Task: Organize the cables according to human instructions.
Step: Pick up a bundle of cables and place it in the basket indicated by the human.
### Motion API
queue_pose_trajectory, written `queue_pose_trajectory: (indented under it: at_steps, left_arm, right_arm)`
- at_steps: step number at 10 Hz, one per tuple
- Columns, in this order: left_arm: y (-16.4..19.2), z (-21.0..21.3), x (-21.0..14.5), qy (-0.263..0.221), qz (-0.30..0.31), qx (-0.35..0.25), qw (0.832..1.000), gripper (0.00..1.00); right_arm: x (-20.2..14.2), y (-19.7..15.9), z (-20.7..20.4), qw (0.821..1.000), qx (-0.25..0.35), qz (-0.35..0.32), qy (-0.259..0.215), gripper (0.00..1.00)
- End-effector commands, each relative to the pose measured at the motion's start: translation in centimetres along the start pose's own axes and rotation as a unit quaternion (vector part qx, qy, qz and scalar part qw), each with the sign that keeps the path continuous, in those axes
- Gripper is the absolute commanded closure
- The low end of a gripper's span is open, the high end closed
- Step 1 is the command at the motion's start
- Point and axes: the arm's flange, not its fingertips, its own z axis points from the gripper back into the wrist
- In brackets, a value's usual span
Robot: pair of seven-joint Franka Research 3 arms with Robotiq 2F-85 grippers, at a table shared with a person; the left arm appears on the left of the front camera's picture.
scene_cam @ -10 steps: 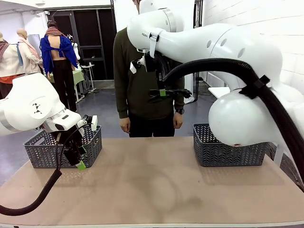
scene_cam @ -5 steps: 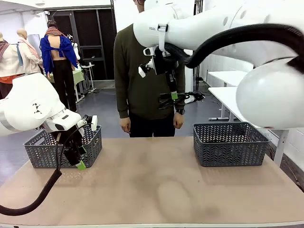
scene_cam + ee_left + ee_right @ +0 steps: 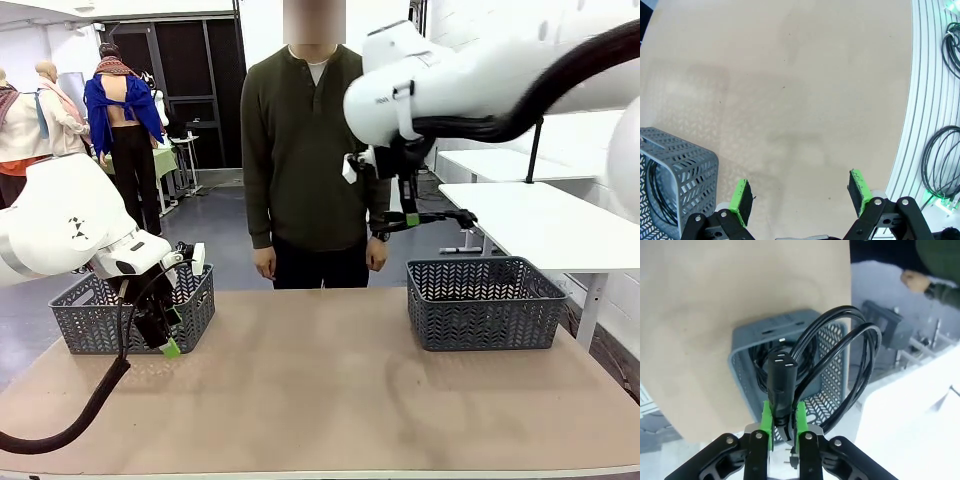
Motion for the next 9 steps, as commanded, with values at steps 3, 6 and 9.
queue_pose_trajectory:
  at_steps: [3,6,9]
  left_arm:
    - [0.0,0.1,0.1,0.005,0.000,0.001,1.000,0.00]
    - [0.0,0.1,0.1,0.005,0.000,0.001,1.000,0.00]
    - [0.0,0.1,0.1,0.005,0.000,0.001,1.000,0.00]
  right_arm:
    - [-4.0,1.7,-2.3,0.999,-0.015,-0.052,-0.001,1.00]
    - [-4.3,0.9,-2.4,0.999,-0.003,-0.041,0.006,1.00]
    - [-4.3,0.9,-2.4,0.999,-0.003,-0.041,0.006,1.00]
